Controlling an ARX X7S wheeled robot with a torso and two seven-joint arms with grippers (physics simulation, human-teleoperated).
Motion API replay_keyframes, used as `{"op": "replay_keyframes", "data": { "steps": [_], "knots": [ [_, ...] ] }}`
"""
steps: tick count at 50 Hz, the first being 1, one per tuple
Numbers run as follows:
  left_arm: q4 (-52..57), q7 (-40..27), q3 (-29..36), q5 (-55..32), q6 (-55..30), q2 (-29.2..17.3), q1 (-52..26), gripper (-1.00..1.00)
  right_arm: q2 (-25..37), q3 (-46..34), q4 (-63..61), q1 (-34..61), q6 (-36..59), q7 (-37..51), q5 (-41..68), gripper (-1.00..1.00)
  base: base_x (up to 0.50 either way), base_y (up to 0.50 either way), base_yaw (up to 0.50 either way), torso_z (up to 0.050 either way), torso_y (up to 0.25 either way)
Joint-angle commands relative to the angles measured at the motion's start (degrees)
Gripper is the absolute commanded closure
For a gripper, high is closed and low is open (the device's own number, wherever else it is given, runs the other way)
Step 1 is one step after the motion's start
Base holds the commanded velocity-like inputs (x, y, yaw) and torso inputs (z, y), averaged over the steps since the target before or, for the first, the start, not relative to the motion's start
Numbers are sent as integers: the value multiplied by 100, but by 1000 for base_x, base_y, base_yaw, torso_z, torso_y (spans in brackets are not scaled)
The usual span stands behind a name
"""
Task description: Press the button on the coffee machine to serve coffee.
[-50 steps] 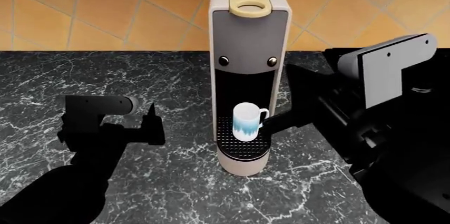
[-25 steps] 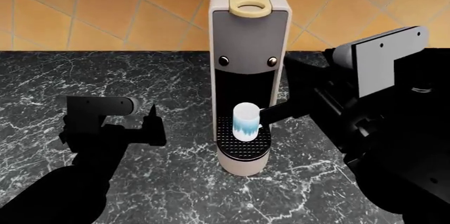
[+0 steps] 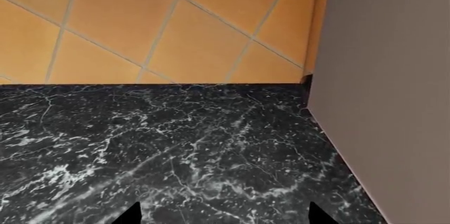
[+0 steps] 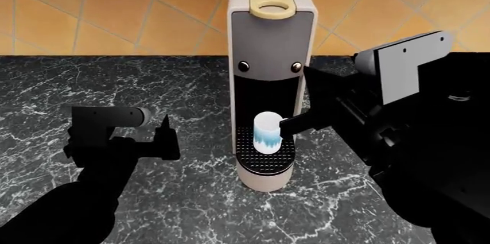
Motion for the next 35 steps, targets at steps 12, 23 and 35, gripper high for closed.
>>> {"op": "replay_keyframes", "data": {
  "steps": [12,23,35],
  "knots": [
    [-28,-14,9,-26,63,-29,27,-100,15,-188,227,45,-164,-77,-55,100,0,0,0,0,0],
    [-61,-12,29,-21,119,-38,68,-100,64,-331,450,-2,-419,-239,-250,100,0,0,0,0,0],
    [-103,-16,63,-21,154,-42,78,-100,84,-406,554,-13,-524,-287,-300,100,0,0,0,0,0]
  ]
}}
